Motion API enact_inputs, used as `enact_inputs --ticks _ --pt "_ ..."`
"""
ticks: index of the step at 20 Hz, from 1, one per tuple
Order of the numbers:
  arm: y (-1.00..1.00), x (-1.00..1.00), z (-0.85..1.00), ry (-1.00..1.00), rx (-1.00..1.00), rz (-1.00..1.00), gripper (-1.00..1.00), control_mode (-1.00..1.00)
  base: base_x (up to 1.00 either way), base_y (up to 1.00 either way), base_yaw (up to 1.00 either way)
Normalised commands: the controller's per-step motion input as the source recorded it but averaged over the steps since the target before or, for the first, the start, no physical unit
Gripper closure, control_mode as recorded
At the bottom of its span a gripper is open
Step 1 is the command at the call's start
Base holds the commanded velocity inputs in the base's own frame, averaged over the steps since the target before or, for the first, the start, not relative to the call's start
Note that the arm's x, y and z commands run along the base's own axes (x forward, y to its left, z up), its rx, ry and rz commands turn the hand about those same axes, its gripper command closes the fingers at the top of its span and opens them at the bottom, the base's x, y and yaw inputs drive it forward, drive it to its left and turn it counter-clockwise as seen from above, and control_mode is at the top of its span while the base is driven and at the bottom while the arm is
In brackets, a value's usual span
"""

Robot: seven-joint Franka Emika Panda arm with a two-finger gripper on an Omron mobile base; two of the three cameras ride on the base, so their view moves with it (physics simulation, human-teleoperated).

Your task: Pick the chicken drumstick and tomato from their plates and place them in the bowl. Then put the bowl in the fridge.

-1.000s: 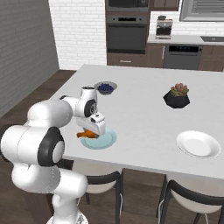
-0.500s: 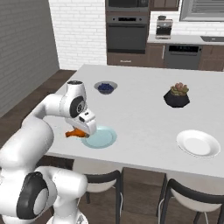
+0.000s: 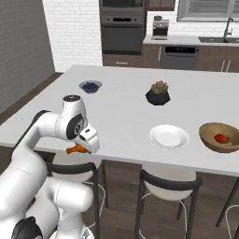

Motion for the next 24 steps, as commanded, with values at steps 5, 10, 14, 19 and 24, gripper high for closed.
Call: enact_inputs --ticks 5,10,14,19,24 --pt "0.00 0.00 0.00 0.00 0.00 0.00 1.00 1.00 -0.04 -1.00 0.00" --pt "0.00 0.00 0.00 0.00 0.00 0.00 1.00 1.00 0.03 -1.00 0.00" --pt "0.00 0.00 0.00 0.00 0.00 0.00 1.00 1.00 0.18 -1.00 0.00" --pt "0.00 0.00 0.00 0.00 0.00 0.00 1.00 1.00 0.40 -0.87 0.10" --pt "0.00 0.00 0.00 0.00 0.00 0.00 1.00 1.00 0.62 -0.14 0.24"
